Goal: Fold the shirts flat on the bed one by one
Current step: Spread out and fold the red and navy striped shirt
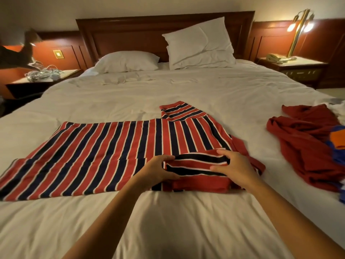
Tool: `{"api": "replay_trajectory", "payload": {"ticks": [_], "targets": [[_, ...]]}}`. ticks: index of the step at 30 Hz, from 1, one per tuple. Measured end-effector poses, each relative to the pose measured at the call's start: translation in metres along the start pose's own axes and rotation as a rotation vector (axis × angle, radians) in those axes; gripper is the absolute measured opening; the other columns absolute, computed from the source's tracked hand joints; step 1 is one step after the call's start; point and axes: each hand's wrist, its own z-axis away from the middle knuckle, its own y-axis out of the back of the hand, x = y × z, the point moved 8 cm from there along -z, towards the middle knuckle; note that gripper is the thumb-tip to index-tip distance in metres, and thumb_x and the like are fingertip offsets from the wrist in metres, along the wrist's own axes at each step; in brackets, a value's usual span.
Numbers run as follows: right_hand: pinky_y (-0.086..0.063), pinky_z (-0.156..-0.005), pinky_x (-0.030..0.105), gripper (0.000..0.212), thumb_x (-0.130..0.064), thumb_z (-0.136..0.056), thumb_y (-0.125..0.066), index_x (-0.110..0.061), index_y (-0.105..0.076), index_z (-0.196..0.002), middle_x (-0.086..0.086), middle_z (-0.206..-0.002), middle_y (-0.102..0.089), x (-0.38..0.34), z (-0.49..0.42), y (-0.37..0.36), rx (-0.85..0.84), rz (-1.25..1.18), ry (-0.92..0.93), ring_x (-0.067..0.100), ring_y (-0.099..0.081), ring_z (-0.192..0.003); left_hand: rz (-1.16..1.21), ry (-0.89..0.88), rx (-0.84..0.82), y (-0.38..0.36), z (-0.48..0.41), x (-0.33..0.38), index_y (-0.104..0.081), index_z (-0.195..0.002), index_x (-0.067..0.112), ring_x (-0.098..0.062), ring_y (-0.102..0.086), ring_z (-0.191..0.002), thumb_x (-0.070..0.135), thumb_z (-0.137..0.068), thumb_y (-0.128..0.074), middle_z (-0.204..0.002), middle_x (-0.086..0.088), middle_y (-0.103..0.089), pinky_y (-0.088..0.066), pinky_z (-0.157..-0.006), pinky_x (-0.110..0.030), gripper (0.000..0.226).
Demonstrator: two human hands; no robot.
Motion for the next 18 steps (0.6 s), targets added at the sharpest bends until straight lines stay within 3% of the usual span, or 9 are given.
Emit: {"api": "replay_trajectory", "payload": {"ticks": [1,3,5,7,9,12,15,18], "targets": [[-0.046,-0.097,0.032,0.064,-0.044,-0.082,-0.077,-0.022,-0.056,-0.138,0.002,-0.138,-0.057,0.0,0.0,0.003,0.025,0.131,0.011,0.022,-0.057,-0.122,-0.101,-0.038,0.034,0.003,-0.002,0.002,-0.047,-0.143,0.03,-0.013,-0.047,-0.12,0.039,-0.081,-0.08,-0.139,0.005,-0.046,-0.048,-0.098,-0.028,0.071],[-0.051,-0.088,0.033,0.056,-0.055,-0.087,-0.067,-0.026,-0.057,-0.134,0.003,-0.133,-0.052,-0.007,-0.001,0.014,0.152,0.328,0.031,0.023,-0.059,-0.113,-0.175,-0.066,0.139,0.013,-0.008,0.006,-0.047,-0.14,0.029,-0.015,-0.05,-0.116,0.051,-0.082,-0.073,-0.136,0.004,-0.045,-0.049,-0.09,-0.026,0.067],[-0.05,-0.089,0.035,0.05,-0.057,-0.092,-0.058,-0.027,-0.057,-0.133,0.003,-0.132,-0.047,-0.018,-0.009,0.016,0.238,0.409,0.082,0.023,-0.054,-0.115,-0.221,-0.041,0.295,0.026,-0.018,0.008,-0.048,-0.139,0.03,-0.017,-0.049,-0.117,0.059,-0.087,-0.063,-0.138,0.0,-0.041,-0.048,-0.093,-0.03,0.061],[-0.043,-0.101,0.044,0.047,-0.055,-0.096,-0.05,-0.028,-0.057,-0.133,0.001,-0.136,-0.047,-0.025,-0.022,0.004,0.196,0.447,0.118,0.024,-0.047,-0.124,-0.332,-0.015,0.371,0.03,-0.03,0.006,-0.049,-0.139,0.031,-0.023,-0.041,-0.129,0.061,-0.091,-0.056,-0.143,-0.002,-0.039,-0.04,-0.107,-0.044,0.058],[-0.033,-0.106,0.049,0.042,-0.054,-0.099,-0.044,-0.028,-0.058,-0.129,0.0,-0.136,-0.049,-0.027,-0.034,-0.015,0.106,0.512,0.119,0.026,-0.042,-0.128,-0.427,-0.029,0.33,0.02,-0.04,0.004,-0.054,-0.134,0.033,-0.025,-0.035,-0.134,0.06,-0.094,-0.052,-0.141,0.0,-0.042,-0.027,-0.114,-0.05,0.048],[-0.031,-0.103,0.048,0.031,-0.05,-0.101,-0.043,-0.028,-0.062,-0.109,-0.001,-0.126,-0.056,-0.027,-0.047,-0.03,0.12,0.587,0.154,0.025,-0.045,-0.121,-0.405,-0.111,0.343,0.014,-0.048,0.003,-0.061,-0.11,0.034,-0.019,-0.046,-0.121,0.047,-0.098,-0.053,-0.118,0.008,-0.053,-0.025,-0.115,-0.052,0.02],[-0.032,-0.101,0.049,0.03,-0.046,-0.103,-0.041,-0.025,-0.062,-0.106,-0.002,-0.118,-0.061,-0.032,-0.06,-0.029,0.172,0.539,0.18,0.024,-0.053,-0.113,-0.272,-0.2,0.383,0.018,-0.052,0.008,-0.058,-0.097,0.033,-0.004,-0.058,-0.091,0.038,-0.098,-0.057,-0.094,0.016,-0.059,-0.05,-0.095,-0.039,0.005],[-0.032,-0.098,0.047,0.03,-0.047,-0.103,-0.04,-0.025,-0.061,-0.103,-0.004,-0.109,-0.063,-0.034,-0.068,-0.027,0.172,0.506,0.188,0.021,-0.058,-0.104,-0.227,-0.221,0.367,0.019,-0.056,0.01,-0.058,-0.099,0.032,-0.004,-0.061,-0.087,0.037,-0.098,-0.058,-0.093,0.015,-0.062,-0.052,-0.079,-0.024,0.005]]}}
